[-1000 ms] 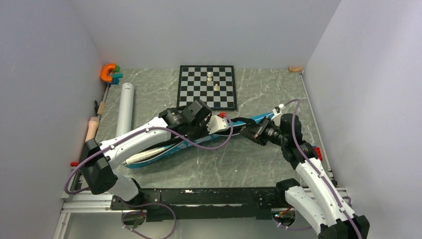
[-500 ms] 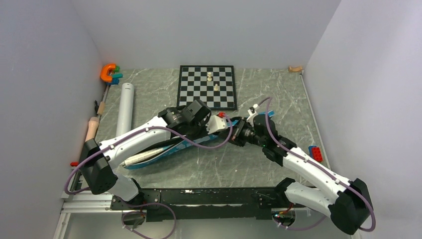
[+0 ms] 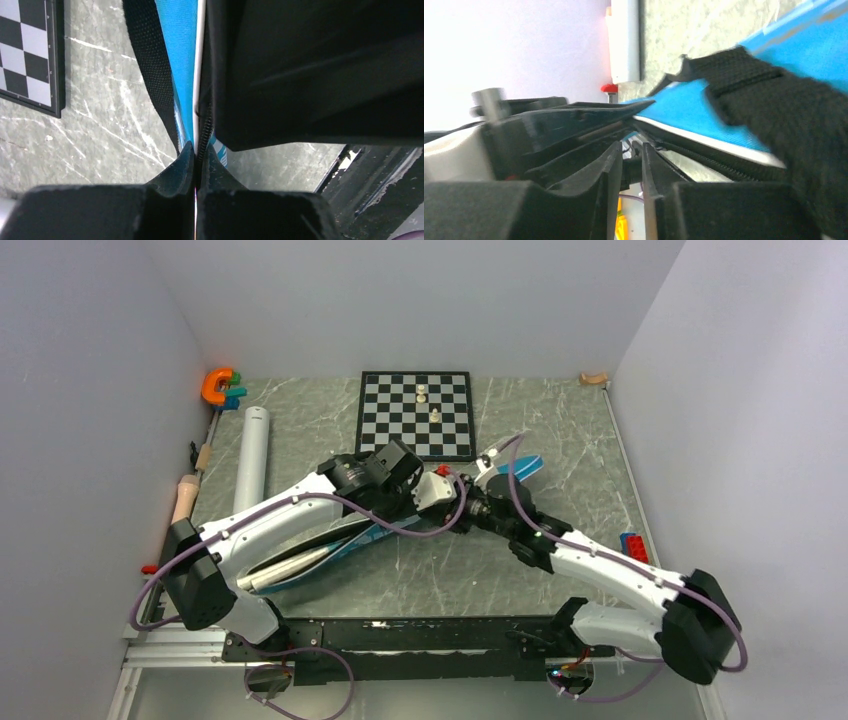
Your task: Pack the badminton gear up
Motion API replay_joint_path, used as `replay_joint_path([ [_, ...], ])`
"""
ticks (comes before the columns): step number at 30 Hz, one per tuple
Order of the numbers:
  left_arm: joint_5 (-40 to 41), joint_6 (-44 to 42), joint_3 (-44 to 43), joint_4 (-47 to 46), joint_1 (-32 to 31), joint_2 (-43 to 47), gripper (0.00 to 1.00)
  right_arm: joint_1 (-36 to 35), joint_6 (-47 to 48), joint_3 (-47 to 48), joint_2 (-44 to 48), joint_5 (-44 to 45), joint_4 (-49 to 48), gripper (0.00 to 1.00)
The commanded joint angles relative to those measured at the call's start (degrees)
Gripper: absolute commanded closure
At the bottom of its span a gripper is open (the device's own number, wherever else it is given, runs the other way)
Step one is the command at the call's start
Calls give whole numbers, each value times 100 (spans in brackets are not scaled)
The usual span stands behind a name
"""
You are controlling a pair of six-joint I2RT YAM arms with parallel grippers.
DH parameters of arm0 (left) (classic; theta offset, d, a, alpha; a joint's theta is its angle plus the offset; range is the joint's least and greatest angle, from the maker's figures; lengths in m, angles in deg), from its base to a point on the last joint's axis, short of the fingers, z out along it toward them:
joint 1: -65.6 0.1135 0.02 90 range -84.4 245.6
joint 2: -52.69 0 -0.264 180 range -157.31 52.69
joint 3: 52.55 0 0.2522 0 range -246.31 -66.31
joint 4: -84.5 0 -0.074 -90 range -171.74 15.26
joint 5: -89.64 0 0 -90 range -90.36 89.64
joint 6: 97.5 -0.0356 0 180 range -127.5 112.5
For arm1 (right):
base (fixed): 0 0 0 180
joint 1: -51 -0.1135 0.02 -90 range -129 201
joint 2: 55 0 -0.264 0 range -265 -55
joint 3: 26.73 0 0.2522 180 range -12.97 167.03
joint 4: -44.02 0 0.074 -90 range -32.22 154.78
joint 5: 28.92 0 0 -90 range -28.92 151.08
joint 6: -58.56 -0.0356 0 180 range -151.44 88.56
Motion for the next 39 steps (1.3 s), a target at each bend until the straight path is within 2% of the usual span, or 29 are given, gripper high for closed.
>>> replay_joint_path([
  [1,-536,255,-413,-469,-83,123,100,294,180,264,1042,535,249,66],
  [3,-618,336,-569,-456,-75,53,100,422,273,188,1559,697,598,54],
  [6,-707,444,-1048,-348,-42,-144,100,425,463,56,2341,973,1266,43],
  [11,-852,860,-2377,154,196,-920,100,422,819,110,3149,1327,2606,35],
  [15,-972,1348,-3663,691,503,-1672,100,415,1071,327,3267,1388,3258,31],
  [17,-1056,1557,-4213,813,632,-1915,100,414,1225,493,3092,1296,3461,29],
  [21,-1026,1771,-4651,741,715,-2050,100,308,1473,867,2425,1311,3682,27],
  [26,-687,2120,-4726,771,713,-2028,100,-54,1674,1380,1649,1820,3472,22],
  [35,-243,2931,-4453,748,766,-1680,100,-1829,2338,3005,-181,4077,3449,19],
  [39,-119,3088,-4200,732,768,-1439,100,-2287,2514,3696,-1021,4819,3725,17],
])
